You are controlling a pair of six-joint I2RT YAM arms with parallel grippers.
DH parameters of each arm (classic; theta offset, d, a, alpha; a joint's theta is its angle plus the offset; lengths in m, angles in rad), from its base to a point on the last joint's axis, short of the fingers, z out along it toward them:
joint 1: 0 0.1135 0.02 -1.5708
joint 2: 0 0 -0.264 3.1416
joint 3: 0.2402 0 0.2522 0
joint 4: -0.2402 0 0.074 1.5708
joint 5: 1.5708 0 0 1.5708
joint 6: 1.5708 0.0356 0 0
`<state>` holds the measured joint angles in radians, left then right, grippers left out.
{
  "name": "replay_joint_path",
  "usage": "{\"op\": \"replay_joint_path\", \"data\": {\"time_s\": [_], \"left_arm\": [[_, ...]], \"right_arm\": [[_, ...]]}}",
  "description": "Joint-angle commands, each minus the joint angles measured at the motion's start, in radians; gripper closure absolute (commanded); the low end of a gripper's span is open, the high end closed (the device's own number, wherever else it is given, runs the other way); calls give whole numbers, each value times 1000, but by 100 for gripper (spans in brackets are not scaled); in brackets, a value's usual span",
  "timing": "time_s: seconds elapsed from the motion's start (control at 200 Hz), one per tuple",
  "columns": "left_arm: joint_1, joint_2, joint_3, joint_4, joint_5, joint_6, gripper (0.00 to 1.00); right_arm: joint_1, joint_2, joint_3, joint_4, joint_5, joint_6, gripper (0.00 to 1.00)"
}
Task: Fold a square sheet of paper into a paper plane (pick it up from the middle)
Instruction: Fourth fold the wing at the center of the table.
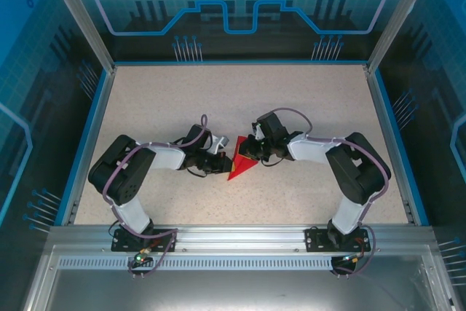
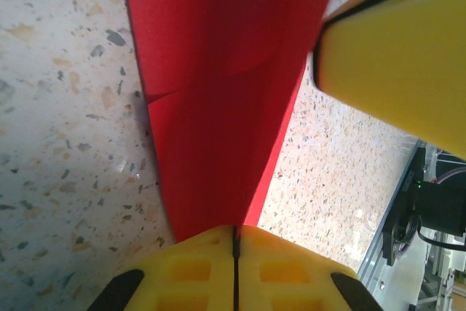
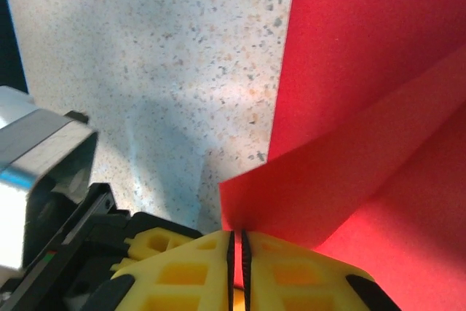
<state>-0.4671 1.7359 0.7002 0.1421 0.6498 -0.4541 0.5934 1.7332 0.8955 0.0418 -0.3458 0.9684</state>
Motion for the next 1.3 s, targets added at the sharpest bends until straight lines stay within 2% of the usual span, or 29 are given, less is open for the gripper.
{"op": "replay_joint_path", "data": {"time_s": [0.0, 0.33, 0.86, 1.135, 1.295], "left_arm": [[9, 7, 28, -36, 49, 25, 91], [8, 20, 38, -42, 89, 11, 92], [9, 35, 6, -3, 28, -37, 92], [19, 3, -39, 47, -3, -103, 93], [22, -9, -55, 63, -9, -118, 93]], "right_arm": [[9, -55, -10, -7, 20, -2, 86], [23, -25, -22, 21, -3, 9, 87], [12, 95, 62, 33, -48, -7, 88], [-12, -17, 16, -10, 9, -31, 86], [-24, -48, -10, -18, -16, -52, 85]]}}
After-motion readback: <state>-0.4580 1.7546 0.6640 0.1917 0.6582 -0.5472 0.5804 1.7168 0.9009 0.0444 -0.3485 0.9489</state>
